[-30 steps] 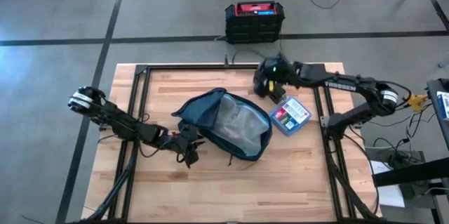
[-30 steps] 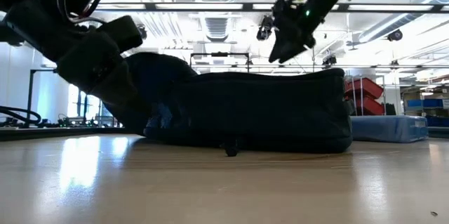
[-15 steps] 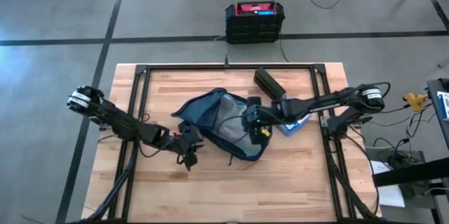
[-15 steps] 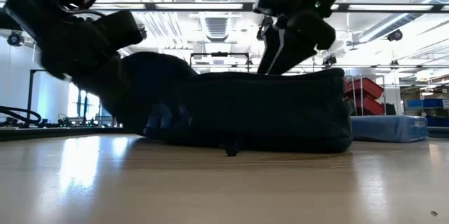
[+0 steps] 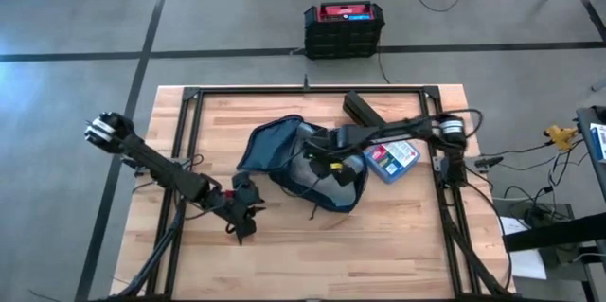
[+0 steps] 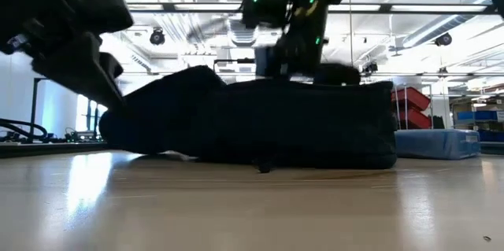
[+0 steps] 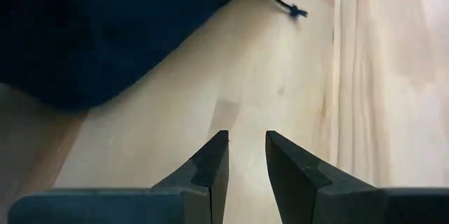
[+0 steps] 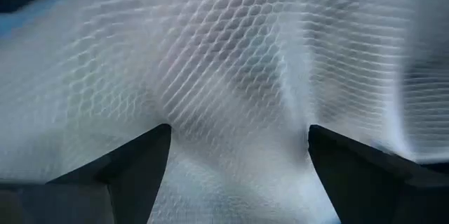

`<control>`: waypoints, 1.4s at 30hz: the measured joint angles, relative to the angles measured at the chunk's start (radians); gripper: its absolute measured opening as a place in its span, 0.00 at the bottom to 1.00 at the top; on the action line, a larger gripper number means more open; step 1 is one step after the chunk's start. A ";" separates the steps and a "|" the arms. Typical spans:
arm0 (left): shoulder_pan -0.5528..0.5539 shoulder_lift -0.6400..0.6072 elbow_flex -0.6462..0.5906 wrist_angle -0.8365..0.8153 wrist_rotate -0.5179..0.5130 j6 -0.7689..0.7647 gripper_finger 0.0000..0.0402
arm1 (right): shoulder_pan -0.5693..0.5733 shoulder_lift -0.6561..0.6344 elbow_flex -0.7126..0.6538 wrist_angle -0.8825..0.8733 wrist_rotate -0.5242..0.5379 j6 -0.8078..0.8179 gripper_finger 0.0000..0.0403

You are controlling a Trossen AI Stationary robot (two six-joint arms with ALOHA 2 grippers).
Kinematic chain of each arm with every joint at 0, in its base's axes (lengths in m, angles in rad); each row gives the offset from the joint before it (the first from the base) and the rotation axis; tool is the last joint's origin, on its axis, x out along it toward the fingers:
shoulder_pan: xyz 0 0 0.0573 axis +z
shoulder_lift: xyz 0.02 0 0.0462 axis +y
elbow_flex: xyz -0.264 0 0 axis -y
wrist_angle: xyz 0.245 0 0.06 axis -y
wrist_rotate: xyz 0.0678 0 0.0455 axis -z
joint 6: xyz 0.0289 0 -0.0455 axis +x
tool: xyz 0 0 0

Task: Unpack backpack
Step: Remove the blue zip bag from the dark blue backpack

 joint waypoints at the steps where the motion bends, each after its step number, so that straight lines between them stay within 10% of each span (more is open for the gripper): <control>1: -0.006 -0.012 -0.008 -0.027 -0.018 -0.011 0.20 | 0.000 0.022 0.009 0.005 0.005 -0.009 0.79; 10: -0.009 -0.172 -0.016 -0.159 -0.141 0.064 0.20 | 0.038 0.113 0.103 0.123 -0.014 0.000 0.67; 21: -0.007 -0.249 -0.020 -0.098 -0.260 0.223 0.20 | 0.037 0.156 0.202 0.207 -0.077 0.031 0.05; 42: 0.027 -0.051 -0.031 -0.061 -0.355 0.159 0.20 | 0.085 -0.058 0.278 0.238 -0.057 0.127 0.00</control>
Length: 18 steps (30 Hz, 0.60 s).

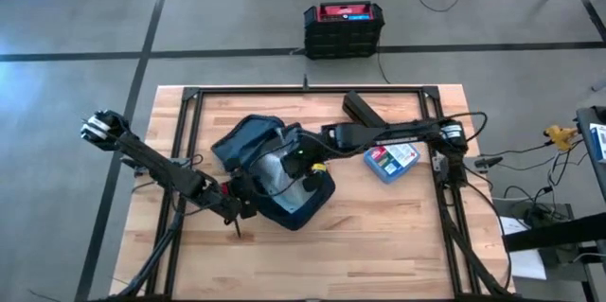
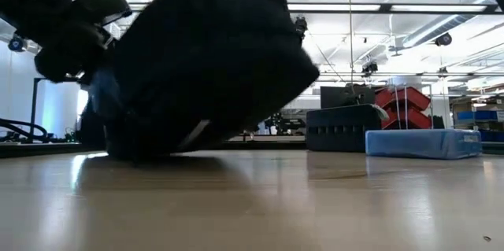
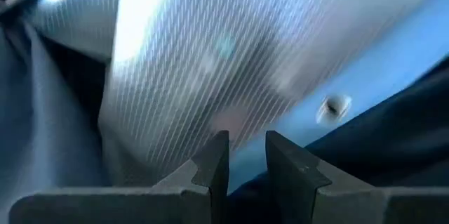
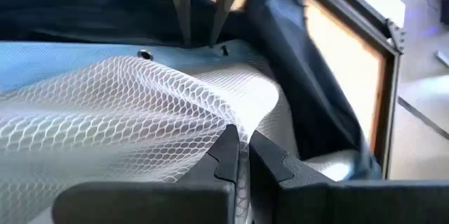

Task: Unpack backpack
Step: Remove the blue zip bag from the dark blue backpack

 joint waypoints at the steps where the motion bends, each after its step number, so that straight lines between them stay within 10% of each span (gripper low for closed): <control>1: 0.000 -0.004 0.000 -0.016 0.000 -0.011 0.20 | 0.001 -0.012 0.000 0.006 0.001 0.011 0.00; 18: 0.009 0.006 -0.002 0.090 -0.019 0.006 0.20 | -0.018 -0.014 -0.011 0.302 -0.047 0.220 0.00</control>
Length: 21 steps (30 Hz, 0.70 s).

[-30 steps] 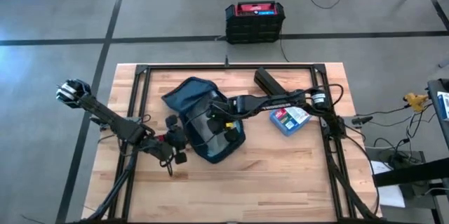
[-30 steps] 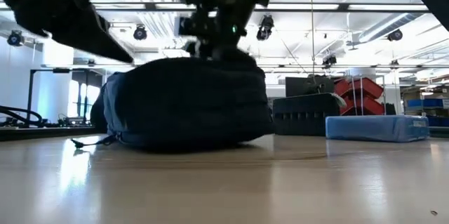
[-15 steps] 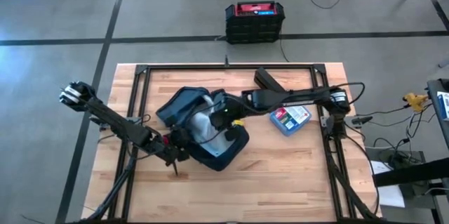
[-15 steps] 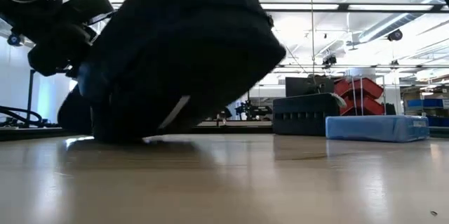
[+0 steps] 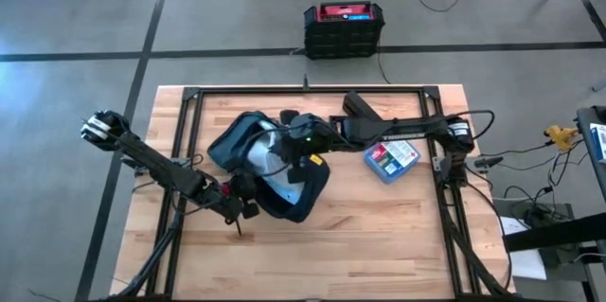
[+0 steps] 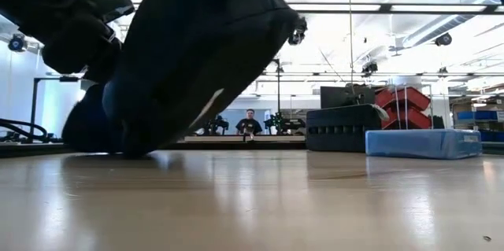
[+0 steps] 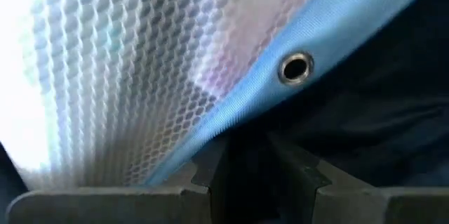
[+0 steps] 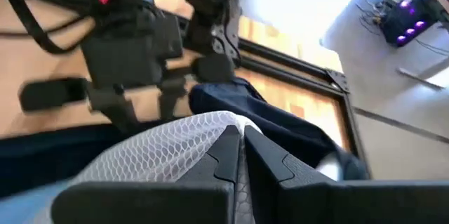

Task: Unpack backpack
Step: Remove the blue zip bag from the dark blue backpack

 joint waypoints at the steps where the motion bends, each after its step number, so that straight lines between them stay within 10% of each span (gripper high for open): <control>1: 0.000 0.000 0.001 0.002 -0.001 0.009 0.20 | -0.002 0.017 0.000 0.003 -0.024 0.014 0.00; 21: -0.042 -0.153 0.198 -0.490 0.036 0.012 0.20 | -0.016 0.139 -0.082 0.368 -0.121 0.136 0.00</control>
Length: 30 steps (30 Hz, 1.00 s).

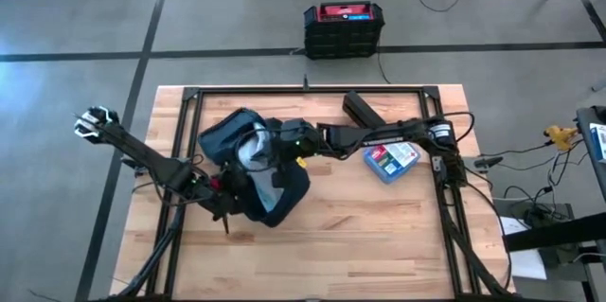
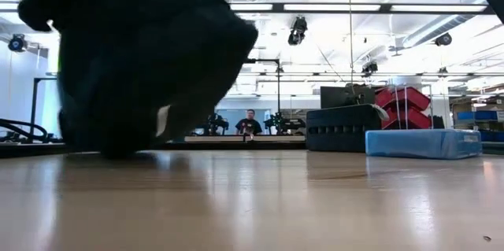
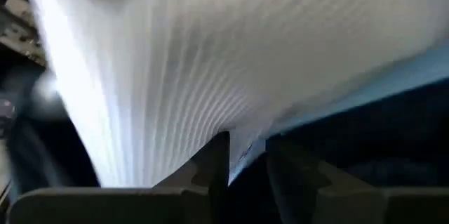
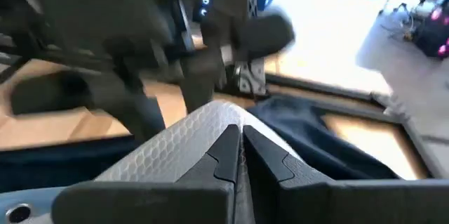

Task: Unpack backpack
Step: Remove the blue zip bag from the dark blue backpack

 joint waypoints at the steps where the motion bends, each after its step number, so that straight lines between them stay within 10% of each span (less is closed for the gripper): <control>1: -0.008 -0.002 0.001 0.003 -0.004 0.001 0.20 | -0.001 0.011 -0.028 0.049 0.000 0.013 0.00; 14: -0.110 0.045 -0.081 0.365 0.060 0.045 0.20 | -0.045 0.140 -0.162 0.509 0.200 0.181 0.00; 30: -0.112 0.283 -0.175 0.485 0.081 -0.175 0.20 | -0.042 0.118 -0.162 0.475 0.188 0.148 0.00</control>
